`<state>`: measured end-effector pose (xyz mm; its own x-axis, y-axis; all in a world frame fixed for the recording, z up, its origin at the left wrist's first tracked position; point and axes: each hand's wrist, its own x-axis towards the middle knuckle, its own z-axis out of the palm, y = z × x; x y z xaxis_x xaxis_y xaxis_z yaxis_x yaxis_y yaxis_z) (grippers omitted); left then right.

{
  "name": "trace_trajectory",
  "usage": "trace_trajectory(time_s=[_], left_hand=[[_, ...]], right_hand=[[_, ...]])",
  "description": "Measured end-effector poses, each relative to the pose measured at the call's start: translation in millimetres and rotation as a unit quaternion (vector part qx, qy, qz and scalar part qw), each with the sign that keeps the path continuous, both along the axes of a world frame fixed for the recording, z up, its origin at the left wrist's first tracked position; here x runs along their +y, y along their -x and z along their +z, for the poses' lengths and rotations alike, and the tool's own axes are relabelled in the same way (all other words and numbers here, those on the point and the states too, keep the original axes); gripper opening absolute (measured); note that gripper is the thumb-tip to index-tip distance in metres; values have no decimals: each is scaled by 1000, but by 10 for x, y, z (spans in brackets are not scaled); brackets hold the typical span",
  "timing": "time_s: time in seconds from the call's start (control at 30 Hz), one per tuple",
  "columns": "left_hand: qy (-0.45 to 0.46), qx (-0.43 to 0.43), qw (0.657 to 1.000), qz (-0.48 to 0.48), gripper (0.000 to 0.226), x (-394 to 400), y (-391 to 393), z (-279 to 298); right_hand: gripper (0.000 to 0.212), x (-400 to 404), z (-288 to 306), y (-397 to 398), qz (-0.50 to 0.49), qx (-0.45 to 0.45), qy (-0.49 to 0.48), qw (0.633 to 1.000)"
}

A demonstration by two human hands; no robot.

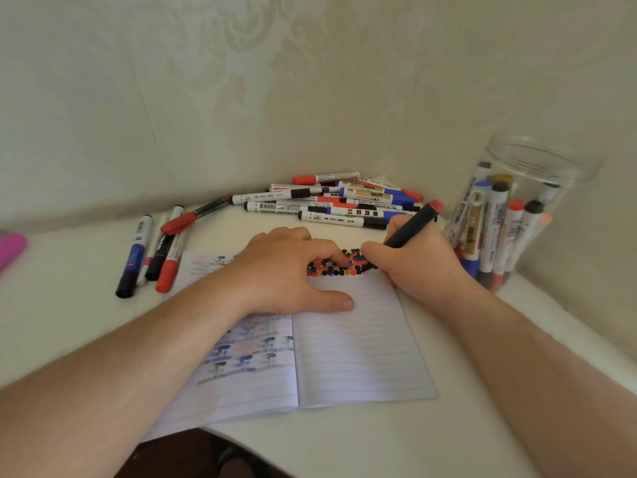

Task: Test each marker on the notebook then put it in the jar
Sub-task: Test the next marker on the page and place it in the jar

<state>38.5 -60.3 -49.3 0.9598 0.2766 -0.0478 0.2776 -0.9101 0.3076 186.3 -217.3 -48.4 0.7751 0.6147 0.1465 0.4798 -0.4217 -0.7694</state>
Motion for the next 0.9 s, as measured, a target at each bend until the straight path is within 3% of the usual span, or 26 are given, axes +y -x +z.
trace_trajectory(time_s=[0.9], left_hand=[[-5, -8, 1000, 1, 65, -13, 3, -8]], right_hand=[[32, -6, 13, 13, 11, 10, 5, 1000]])
